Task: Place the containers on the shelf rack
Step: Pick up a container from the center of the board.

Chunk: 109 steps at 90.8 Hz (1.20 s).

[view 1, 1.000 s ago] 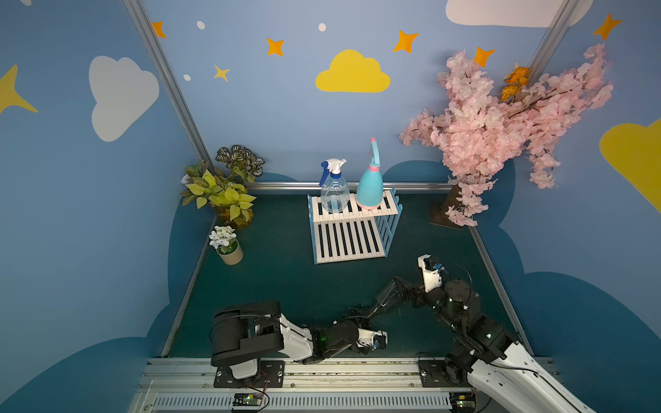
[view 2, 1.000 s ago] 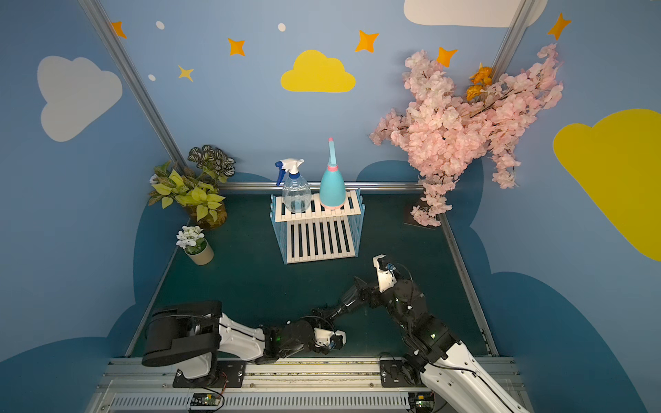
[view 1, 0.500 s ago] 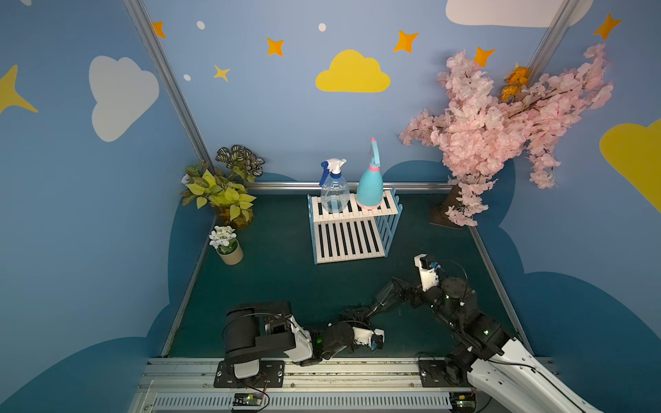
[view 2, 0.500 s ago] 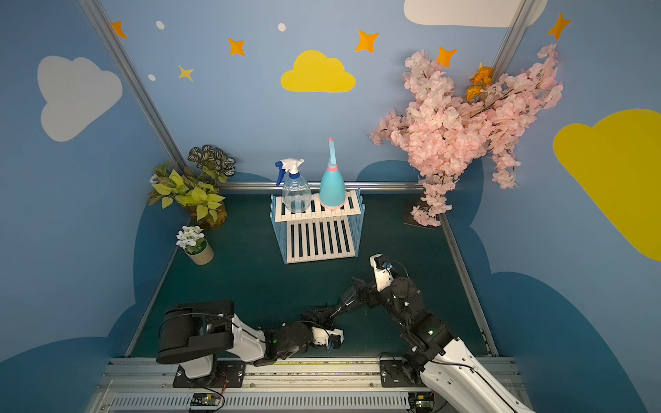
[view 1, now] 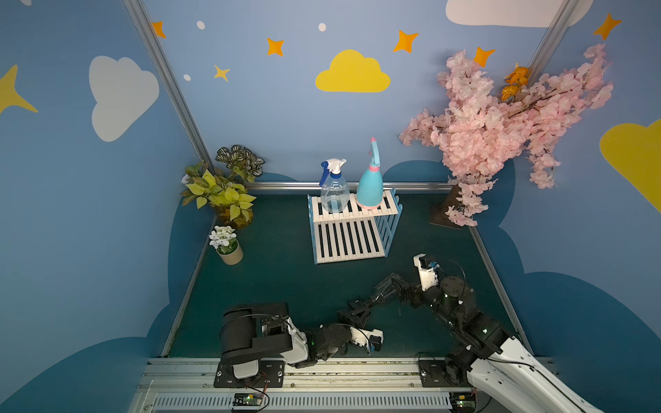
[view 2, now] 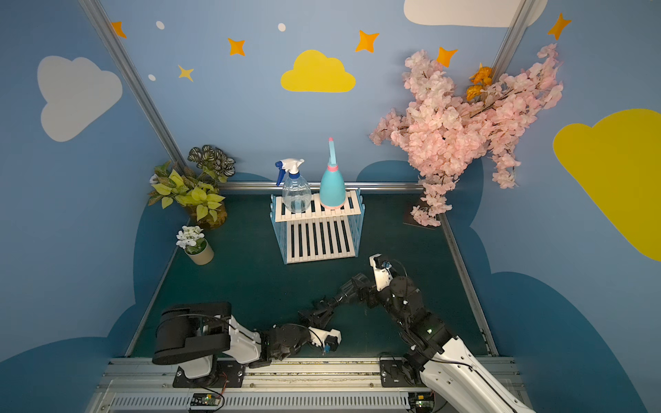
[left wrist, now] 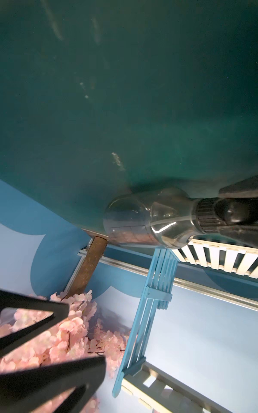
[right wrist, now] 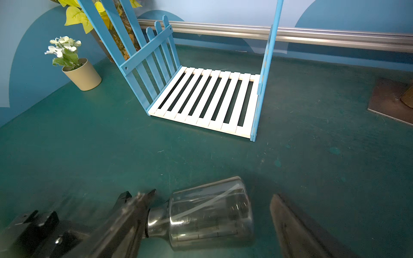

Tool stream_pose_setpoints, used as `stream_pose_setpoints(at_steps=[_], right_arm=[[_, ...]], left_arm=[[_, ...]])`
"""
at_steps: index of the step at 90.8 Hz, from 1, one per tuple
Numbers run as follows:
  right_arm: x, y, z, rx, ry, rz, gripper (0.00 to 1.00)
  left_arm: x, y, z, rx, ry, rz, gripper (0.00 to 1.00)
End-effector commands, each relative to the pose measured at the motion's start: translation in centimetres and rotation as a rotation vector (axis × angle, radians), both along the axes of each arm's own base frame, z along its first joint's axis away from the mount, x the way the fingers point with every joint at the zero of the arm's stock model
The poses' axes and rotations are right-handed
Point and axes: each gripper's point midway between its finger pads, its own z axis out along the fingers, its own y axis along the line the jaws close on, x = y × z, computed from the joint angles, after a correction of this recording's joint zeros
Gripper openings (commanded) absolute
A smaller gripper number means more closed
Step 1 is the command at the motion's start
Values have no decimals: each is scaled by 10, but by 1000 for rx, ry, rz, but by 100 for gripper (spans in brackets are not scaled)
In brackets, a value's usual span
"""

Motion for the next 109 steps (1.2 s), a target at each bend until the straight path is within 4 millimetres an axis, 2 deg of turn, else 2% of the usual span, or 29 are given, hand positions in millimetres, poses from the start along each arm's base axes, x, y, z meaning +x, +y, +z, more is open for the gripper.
stream_pose_setpoints(at_steps=[1, 11, 15, 20, 30, 36, 40, 46, 58, 72, 84, 96, 109], right_arm=[[0, 0, 17, 10, -28, 11, 92], [-3, 2, 26, 6, -34, 30, 92], [-4, 2, 30, 1, -36, 39, 92], [-5, 3, 36, -7, -40, 52, 92], [-8, 7, 48, -24, -49, 90, 92], [-12, 11, 53, -38, -44, 131, 92], [-15, 15, 68, -40, -67, 166, 92], [-21, 20, 75, -53, -70, 218, 92], [-42, 37, 96, -53, -106, 398, 92], [-77, 66, 109, -30, -124, 672, 92], [-95, 93, 101, -63, -88, 827, 91], [-114, 119, 91, -116, -84, 938, 88], [-120, 141, 78, -105, -84, 984, 80]], left_arm=[[3, -1, 37, -103, -1, 30, 2], [-1, 2, 47, -63, 109, 25, 3], [-2, 5, 58, -80, 186, 33, 2], [-5, 13, 72, -101, 293, 23, 3], [-9, 35, 85, -94, 477, 27, 4], [-12, 46, 105, -120, 549, 25, 4], [-14, 55, 113, -120, 602, 29, 4], [-18, 66, 130, -132, 675, 16, 4], [-31, 83, 155, -113, 795, -53, 5], [-48, 91, 171, -18, 864, -124, 5], [-59, 92, 176, 88, 916, -155, 4], [-59, 94, 179, 163, 907, -161, 4], [-58, 92, 184, 191, 878, -186, 4]])
